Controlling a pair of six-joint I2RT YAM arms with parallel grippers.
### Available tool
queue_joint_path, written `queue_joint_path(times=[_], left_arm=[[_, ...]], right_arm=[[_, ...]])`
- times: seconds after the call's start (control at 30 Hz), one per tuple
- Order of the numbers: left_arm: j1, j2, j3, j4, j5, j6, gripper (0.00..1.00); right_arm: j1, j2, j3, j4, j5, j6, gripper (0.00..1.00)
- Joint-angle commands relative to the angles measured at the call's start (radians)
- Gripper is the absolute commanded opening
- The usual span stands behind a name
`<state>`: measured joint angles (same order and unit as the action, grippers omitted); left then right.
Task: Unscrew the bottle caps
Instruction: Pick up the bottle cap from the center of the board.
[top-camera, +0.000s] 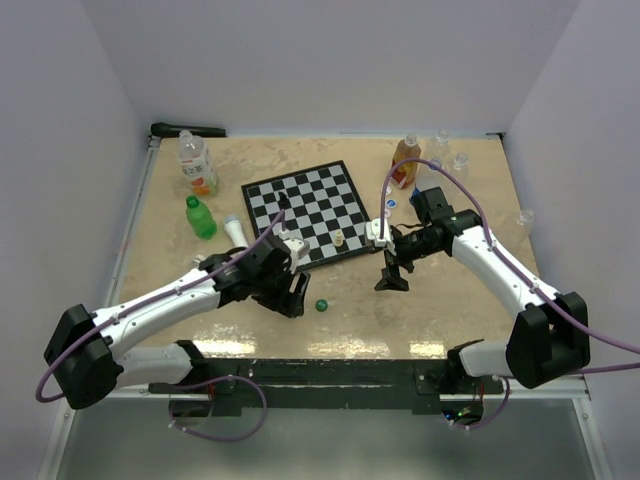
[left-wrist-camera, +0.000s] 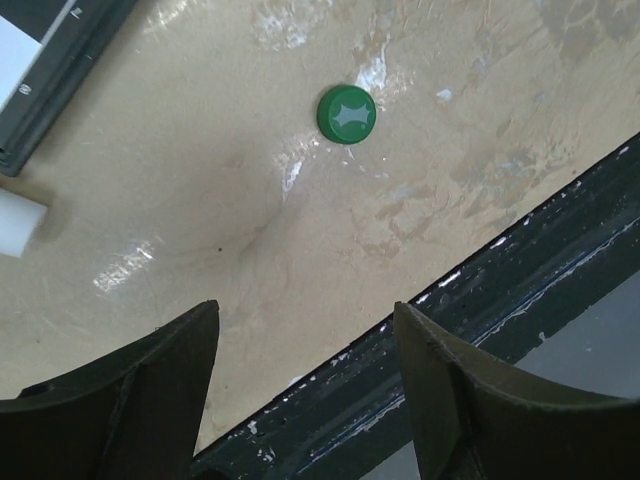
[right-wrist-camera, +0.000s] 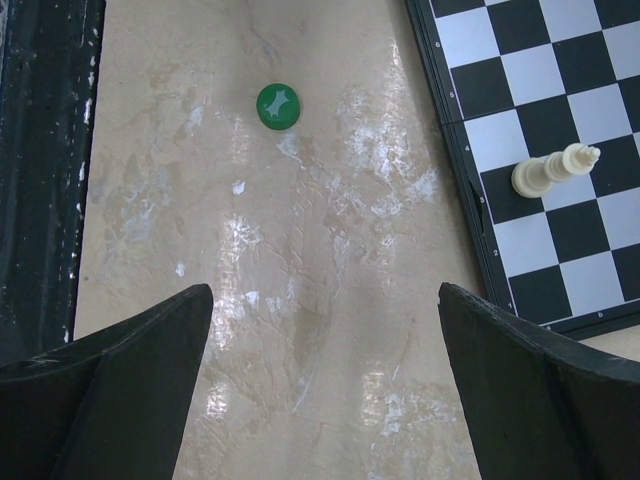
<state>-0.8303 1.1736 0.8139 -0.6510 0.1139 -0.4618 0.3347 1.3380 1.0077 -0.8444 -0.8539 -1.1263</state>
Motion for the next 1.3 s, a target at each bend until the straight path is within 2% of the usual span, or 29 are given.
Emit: queue_joint_path(times=[0.0,0.73,1.03,1.27], left_arm=[[-0.029,0.018,-0.025,0.054,-0.014,-0.049,0.73],[-0.079,0.179,-0.053,0.166,0.004,-0.055,0.68],[-0.081,0.282,0.011,0.241,0.023,-0.043,0.65],[-0.104,0.397,0.112,0.252,-0.034,-0.032,0.65]], right_arm=[[0.000,0.001,0.002,0.016,-0.002,0.000,0.98],[0.001,0.000,0.000,0.016,-0.004,0.002,0.98],[0.000,0.001,0.000,0.013,-0.004,0.000,0.98],[0.001,0.001,0.000,0.013,-0.004,0.000,0.98]])
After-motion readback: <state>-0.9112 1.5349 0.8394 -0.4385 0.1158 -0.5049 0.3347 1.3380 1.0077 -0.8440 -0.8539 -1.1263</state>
